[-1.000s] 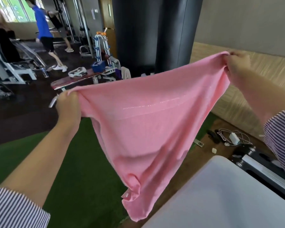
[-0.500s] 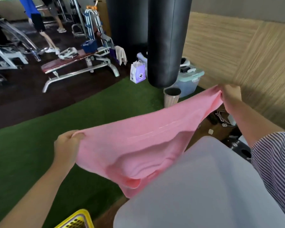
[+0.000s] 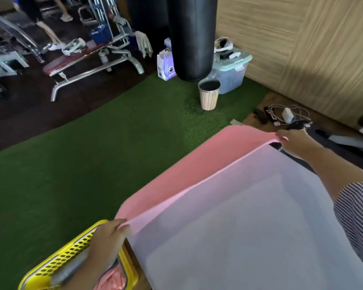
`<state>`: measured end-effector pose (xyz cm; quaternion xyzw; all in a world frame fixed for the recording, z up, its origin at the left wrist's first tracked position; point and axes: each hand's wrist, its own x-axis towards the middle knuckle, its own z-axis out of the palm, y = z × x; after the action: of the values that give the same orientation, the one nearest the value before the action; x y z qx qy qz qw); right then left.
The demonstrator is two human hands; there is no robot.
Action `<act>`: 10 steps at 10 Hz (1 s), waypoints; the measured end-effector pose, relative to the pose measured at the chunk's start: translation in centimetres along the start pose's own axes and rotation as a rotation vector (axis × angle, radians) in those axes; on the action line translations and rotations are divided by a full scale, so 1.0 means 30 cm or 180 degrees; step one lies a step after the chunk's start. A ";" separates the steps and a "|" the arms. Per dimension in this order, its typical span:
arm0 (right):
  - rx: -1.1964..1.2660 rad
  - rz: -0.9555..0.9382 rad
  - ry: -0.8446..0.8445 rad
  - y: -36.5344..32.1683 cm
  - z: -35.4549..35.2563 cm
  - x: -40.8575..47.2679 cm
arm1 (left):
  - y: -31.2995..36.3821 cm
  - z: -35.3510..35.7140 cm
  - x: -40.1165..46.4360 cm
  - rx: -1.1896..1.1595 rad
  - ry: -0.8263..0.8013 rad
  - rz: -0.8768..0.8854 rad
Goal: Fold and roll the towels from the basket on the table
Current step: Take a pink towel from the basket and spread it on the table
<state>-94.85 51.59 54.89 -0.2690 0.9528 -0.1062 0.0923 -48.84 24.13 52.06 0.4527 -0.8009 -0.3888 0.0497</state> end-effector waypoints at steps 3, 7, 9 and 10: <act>-0.0161 0.0004 0.0251 0.192 -0.008 -0.338 | -0.070 0.092 -0.342 0.0357 -0.0287 0.0379; -0.0314 0.0113 0.0259 0.336 -0.074 -0.815 | -0.072 0.169 -0.783 0.0363 -0.0391 0.0656; -0.0424 -0.0348 0.0373 0.449 -0.104 -0.954 | -0.074 0.223 -0.995 0.0295 0.0193 0.0515; -0.0558 -0.0512 0.0383 0.540 -0.138 -1.058 | -0.032 0.281 -1.110 0.0499 0.0354 0.0405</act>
<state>-77.20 82.61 58.55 -0.3448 0.9376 -0.0456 0.0023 -32.35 54.15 54.64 0.4242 -0.8520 -0.2954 0.0831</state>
